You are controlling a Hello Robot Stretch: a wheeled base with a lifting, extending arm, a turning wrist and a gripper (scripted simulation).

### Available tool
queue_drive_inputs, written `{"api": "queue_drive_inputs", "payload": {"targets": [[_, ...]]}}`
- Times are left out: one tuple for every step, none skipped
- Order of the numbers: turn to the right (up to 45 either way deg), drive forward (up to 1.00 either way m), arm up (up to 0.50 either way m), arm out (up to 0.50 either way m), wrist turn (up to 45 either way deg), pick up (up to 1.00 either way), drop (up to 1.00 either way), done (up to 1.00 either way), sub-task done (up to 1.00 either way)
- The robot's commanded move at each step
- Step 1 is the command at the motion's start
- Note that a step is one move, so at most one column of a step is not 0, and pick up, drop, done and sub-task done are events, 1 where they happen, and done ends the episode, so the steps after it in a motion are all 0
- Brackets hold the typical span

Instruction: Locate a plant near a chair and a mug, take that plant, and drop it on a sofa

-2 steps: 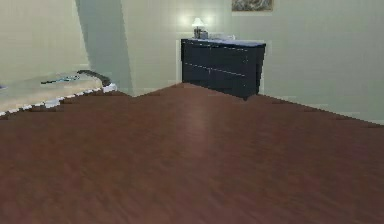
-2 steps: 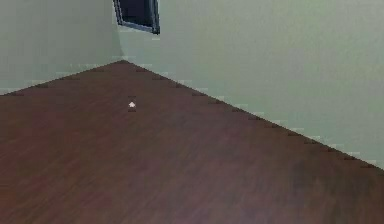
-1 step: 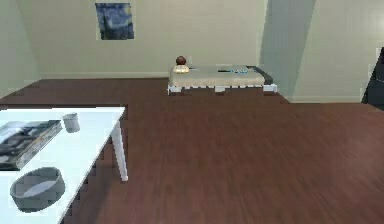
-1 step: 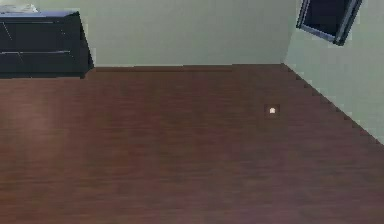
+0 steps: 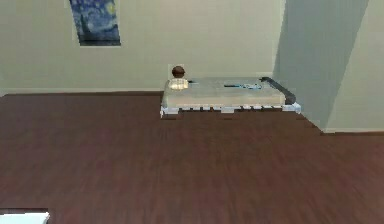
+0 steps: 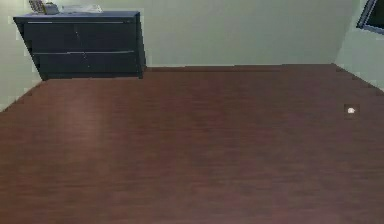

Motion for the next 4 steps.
{"api": "queue_drive_inputs", "payload": {"targets": [[-3.0,0.00,0.00,0.00,0.0,0.00,0.00,0.00,0.00],[0.0,0.90,0.00,0.00,0.0,0.00,0.00,0.00,0.00],[-45.0,0.00,0.00,0.00,0.0,0.00,0.00,0.00,0.00],[-3.0,0.00,0.00,0.00,0.0,0.00,0.00,0.00,0.00]]}}
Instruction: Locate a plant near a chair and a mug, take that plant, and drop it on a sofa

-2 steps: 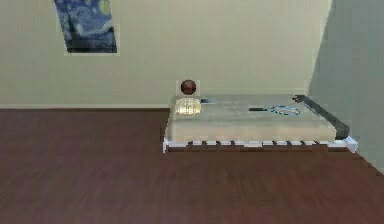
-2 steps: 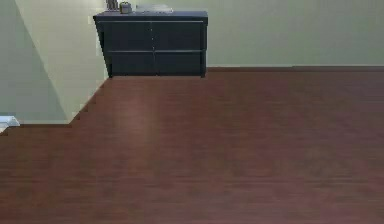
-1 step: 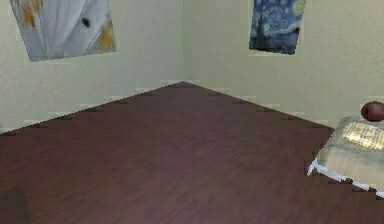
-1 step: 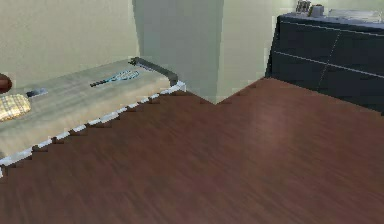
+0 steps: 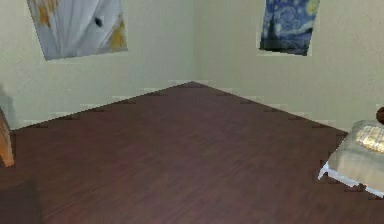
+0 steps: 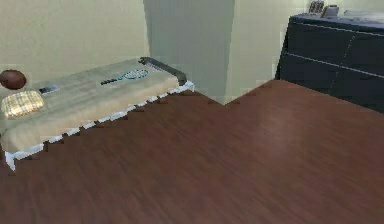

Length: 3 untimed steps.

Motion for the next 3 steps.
{"api": "queue_drive_inputs", "payload": {"targets": [[45.0,0.00,0.00,0.00,0.0,0.00,0.00,0.00,0.00],[45.0,0.00,0.00,0.00,0.0,0.00,0.00,0.00,0.00],[45.0,0.00,0.00,0.00,0.0,0.00,0.00,0.00,0.00]]}}
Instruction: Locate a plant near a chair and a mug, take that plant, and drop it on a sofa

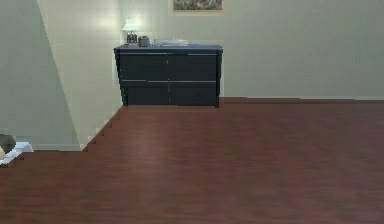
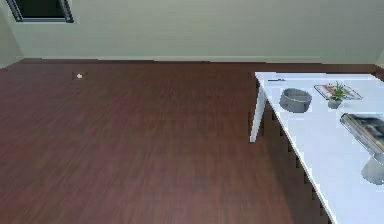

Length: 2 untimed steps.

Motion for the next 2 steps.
{"api": "queue_drive_inputs", "payload": {"targets": [[0.0,0.05,0.00,0.00,0.0,0.00,0.00,0.00,0.00],[-45.0,0.00,0.00,0.00,0.0,0.00,0.00,0.00,0.00]]}}
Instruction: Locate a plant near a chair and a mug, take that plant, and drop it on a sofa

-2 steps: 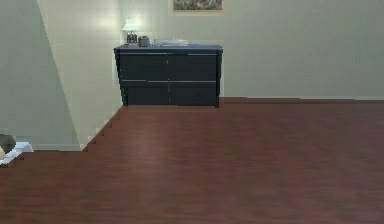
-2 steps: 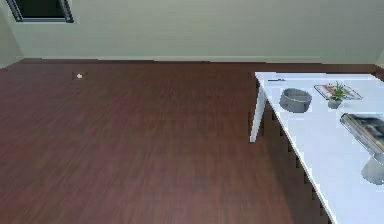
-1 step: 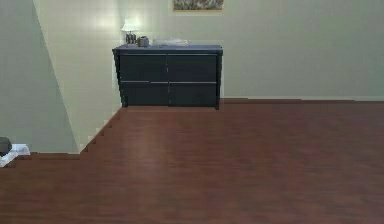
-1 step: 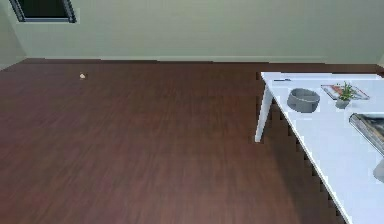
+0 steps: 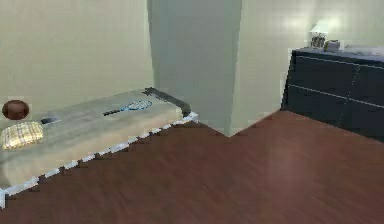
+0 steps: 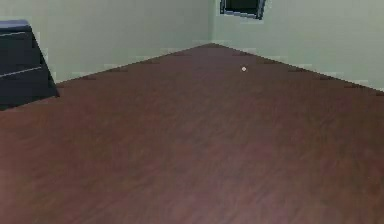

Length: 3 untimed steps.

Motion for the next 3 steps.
{"api": "queue_drive_inputs", "payload": {"targets": [[-45.0,0.00,0.00,0.00,0.0,0.00,0.00,0.00,0.00],[-36.0,0.00,0.00,0.00,0.0,0.00,0.00,0.00,0.00],[0.0,0.40,0.00,0.00,0.0,0.00,0.00,0.00,0.00]]}}
